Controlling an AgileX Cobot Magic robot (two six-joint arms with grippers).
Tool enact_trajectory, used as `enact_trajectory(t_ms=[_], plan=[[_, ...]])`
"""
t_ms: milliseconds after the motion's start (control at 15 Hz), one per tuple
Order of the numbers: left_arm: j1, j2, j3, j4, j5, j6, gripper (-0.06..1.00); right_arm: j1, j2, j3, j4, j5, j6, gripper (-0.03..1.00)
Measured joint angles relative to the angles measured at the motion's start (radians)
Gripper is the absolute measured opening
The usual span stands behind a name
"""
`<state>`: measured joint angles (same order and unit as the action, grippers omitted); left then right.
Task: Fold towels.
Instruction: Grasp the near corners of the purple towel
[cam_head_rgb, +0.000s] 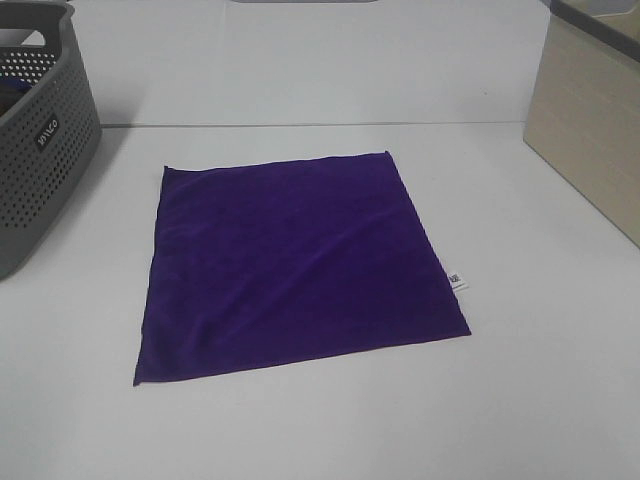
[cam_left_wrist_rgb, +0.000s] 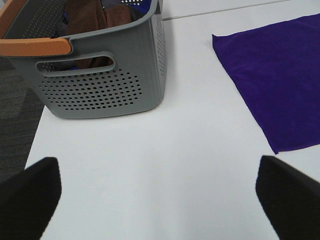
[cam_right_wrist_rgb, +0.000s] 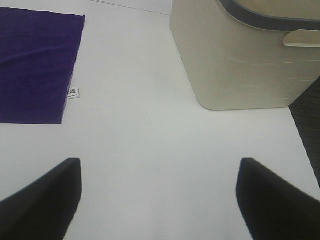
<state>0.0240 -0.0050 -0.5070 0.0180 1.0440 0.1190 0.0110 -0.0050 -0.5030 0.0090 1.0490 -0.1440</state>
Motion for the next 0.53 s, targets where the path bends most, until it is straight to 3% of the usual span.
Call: enact_trajectory(t_ms=[200,400,533], plan=[[0.0,0.0,0.0,-0.003,0.0,-0.001,0.99,0.0,0.0,0.0,0.0,0.0,0.0,0.82],[0.0,0.0,0.0,-0.032,0.0,-0.113,0.99,0.0,0.0,0.0,0.0,0.0,0.0,0.82],[0.0,0.0,0.0,-0.039,0.0,-0.127,0.99,0.0,0.0,0.0,0.0,0.0,0.0,0.82]])
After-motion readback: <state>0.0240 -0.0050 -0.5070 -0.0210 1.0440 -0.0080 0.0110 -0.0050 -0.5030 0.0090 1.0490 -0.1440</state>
